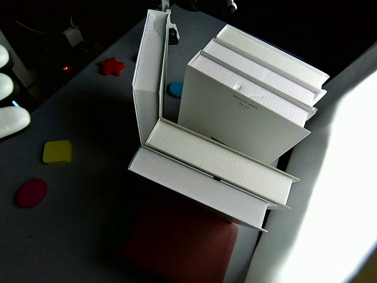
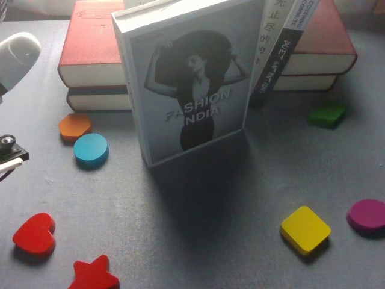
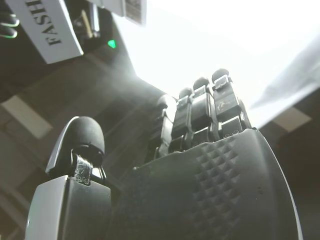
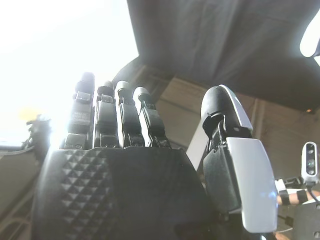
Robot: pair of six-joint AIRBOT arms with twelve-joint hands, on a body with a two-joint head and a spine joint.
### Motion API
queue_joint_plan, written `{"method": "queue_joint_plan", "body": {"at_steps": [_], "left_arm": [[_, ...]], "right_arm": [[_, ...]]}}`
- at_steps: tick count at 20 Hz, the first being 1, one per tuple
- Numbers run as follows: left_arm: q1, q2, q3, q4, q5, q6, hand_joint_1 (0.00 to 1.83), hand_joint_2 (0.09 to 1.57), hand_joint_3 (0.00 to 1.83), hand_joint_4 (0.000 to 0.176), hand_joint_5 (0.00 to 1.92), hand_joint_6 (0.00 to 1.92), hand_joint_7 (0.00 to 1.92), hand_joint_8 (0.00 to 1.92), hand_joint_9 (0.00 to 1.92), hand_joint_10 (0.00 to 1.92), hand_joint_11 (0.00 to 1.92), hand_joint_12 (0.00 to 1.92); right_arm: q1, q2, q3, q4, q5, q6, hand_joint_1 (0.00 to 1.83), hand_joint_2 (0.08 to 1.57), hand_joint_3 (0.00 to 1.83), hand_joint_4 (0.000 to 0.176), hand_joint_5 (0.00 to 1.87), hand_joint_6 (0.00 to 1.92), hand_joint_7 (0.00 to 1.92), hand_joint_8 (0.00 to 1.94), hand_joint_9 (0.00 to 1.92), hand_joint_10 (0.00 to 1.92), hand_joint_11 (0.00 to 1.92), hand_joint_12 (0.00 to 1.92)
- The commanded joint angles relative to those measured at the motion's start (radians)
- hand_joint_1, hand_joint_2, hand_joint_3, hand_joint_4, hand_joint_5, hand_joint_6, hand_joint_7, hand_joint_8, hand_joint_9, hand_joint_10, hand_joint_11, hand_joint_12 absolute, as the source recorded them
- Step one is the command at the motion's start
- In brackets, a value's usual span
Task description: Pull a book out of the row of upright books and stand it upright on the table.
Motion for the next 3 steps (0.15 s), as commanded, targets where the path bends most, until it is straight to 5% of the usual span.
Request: {"method": "queue_joint_plan", "body": {"at_steps": [1,3], "left_arm": [[-0.004,0.005,0.004,-0.007,-0.121,-0.003,0.02,1.35,0.01,0.105,0.00,0.00,0.00,0.00,0.00,0.00,0.00,0.00],[-0.004,0.004,0.004,-0.004,-0.121,-0.002,0.00,1.33,0.00,0.122,0.00,0.00,0.00,0.00,0.00,0.00,0.00,0.00]], "right_arm": [[-0.001,-0.006,-0.007,0.036,0.134,-0.002,0.13,1.41,0.00,0.000,0.00,0.00,0.00,0.00,0.00,0.00,0.00,0.35],[-0.010,-0.008,-0.015,0.045,0.149,-0.012,0.20,1.39,0.00,0.000,0.00,0.00,0.00,0.00,0.02,0.01,0.00,0.43]]}}
